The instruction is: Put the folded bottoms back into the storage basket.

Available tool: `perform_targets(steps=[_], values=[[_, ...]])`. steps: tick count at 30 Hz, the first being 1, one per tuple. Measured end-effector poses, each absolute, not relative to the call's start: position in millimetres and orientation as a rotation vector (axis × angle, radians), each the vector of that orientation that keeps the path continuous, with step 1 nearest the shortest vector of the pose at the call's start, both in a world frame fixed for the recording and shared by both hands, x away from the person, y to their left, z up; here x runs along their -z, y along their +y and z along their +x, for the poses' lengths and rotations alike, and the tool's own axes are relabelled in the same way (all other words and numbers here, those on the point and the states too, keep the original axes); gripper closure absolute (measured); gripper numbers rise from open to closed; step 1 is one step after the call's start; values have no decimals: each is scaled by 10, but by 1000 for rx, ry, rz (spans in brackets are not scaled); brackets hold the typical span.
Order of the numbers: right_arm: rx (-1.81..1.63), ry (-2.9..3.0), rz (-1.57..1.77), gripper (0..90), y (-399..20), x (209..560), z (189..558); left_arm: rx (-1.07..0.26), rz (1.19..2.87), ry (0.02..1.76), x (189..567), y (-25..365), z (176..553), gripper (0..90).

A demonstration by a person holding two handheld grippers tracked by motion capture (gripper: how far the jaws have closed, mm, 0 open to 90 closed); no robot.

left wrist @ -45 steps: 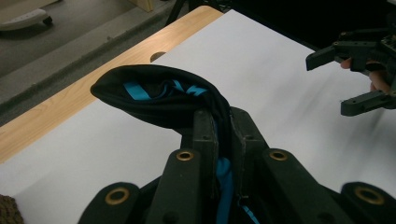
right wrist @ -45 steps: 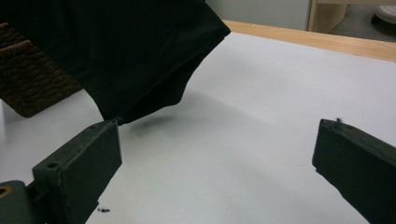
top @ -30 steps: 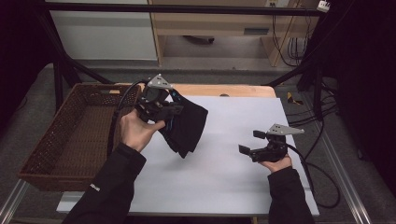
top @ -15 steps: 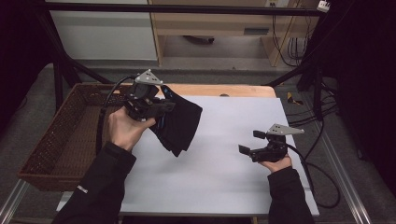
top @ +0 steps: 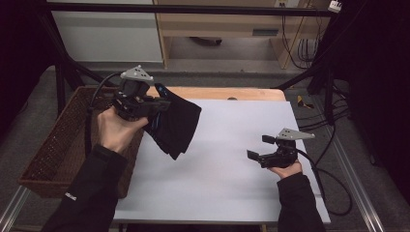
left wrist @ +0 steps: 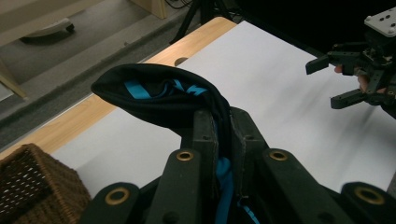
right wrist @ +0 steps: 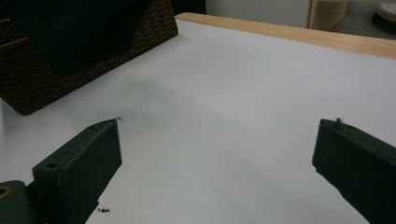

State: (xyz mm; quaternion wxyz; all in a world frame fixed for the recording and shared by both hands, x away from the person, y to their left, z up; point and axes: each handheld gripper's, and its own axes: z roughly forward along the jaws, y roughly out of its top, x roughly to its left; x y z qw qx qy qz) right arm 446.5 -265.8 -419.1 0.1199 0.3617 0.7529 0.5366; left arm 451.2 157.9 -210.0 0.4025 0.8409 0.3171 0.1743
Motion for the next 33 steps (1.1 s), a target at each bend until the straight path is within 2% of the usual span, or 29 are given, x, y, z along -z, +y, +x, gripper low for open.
perform_targets(steps=[33], values=[[-1567, 2197, 1059, 17, -2659, 4188, 4462, -535, 2065, 857, 1766, 2119, 4411, 823]])
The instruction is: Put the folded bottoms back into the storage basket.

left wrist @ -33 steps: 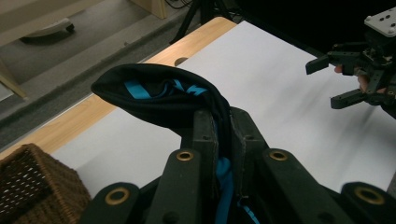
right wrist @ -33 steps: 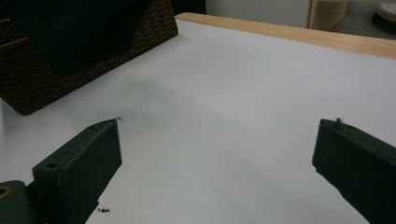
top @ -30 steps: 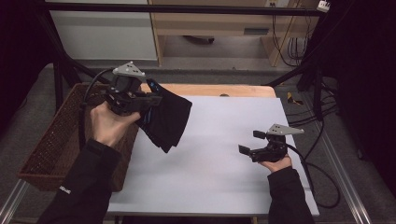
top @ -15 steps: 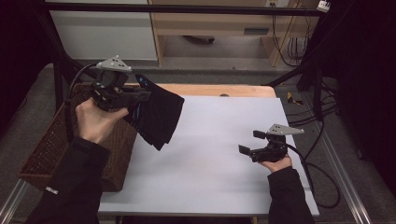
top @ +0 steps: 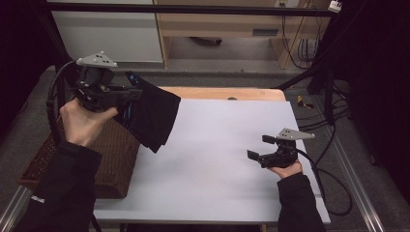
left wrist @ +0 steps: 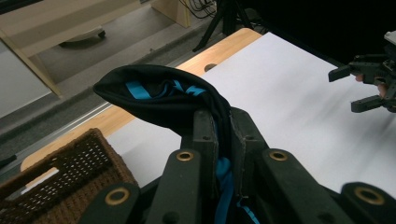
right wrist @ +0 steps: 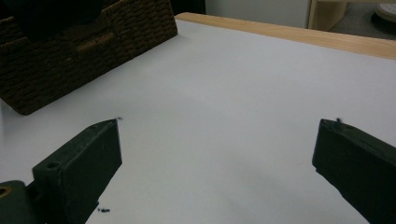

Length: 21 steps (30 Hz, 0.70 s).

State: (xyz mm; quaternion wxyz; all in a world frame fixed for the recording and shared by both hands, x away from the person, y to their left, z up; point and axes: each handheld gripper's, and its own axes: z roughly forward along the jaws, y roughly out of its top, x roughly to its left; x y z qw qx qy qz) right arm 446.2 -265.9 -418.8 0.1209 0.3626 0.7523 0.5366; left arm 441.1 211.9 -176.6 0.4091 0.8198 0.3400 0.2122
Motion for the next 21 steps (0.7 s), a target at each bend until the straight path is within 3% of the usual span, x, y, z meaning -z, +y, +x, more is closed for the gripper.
perform_targets(steps=[21], values=[[-1564, 2201, 1058, 17, -2657, 4190, 4463, -592, 2021, 949, 1594, 2592, 4366, 824]])
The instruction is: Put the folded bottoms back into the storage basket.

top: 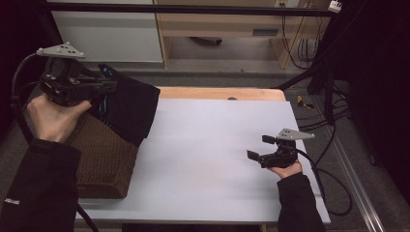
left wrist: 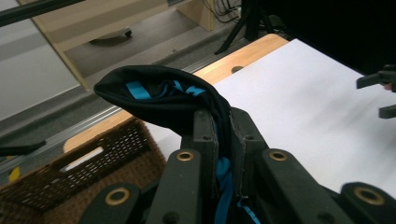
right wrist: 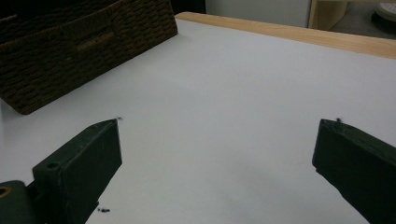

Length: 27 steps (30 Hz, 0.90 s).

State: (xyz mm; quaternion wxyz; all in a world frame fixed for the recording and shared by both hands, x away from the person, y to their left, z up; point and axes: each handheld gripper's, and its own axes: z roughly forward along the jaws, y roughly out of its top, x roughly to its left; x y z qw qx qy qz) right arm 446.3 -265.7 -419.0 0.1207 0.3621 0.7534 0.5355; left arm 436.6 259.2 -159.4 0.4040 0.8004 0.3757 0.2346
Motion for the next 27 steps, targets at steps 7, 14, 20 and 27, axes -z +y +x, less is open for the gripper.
perform_targets(steps=[7, 14, 20, 27], values=[[-1561, 2203, 1060, 17, -2656, 4192, 4464, -627, 2009, 1007, 1604, 2783, 4377, 824], [-1559, 2205, 1062, 17, -2650, 4197, 4466, -636, 2011, 1056, 1650, 2940, 4395, 824], [-1560, 2204, 1060, 17, -2654, 4194, 4465, -638, 2022, 1081, 1717, 3026, 4419, 824], [-1553, 2210, 1059, 17, -2644, 4206, 4471, -622, 2036, 1105, 1835, 3064, 4476, 824]])
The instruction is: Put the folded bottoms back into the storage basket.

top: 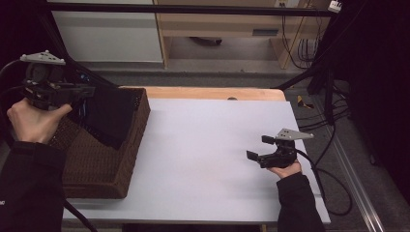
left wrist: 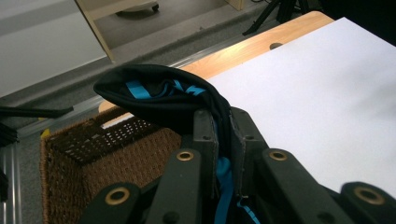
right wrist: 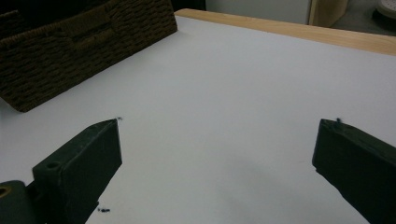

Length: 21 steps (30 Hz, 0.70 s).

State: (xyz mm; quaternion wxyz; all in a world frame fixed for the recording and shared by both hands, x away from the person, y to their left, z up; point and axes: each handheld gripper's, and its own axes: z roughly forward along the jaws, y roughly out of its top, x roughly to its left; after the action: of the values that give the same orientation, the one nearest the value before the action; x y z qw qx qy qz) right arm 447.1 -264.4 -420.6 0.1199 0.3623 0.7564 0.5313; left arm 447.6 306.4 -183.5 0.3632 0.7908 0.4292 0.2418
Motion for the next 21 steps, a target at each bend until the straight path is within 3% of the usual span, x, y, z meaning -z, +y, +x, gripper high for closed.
perform_targets(steps=[21], values=[[-1547, 2215, 1064, 17, -2639, 4210, 4471, -587, 2098, 1164, 2220, 3164, 4592, 824]])
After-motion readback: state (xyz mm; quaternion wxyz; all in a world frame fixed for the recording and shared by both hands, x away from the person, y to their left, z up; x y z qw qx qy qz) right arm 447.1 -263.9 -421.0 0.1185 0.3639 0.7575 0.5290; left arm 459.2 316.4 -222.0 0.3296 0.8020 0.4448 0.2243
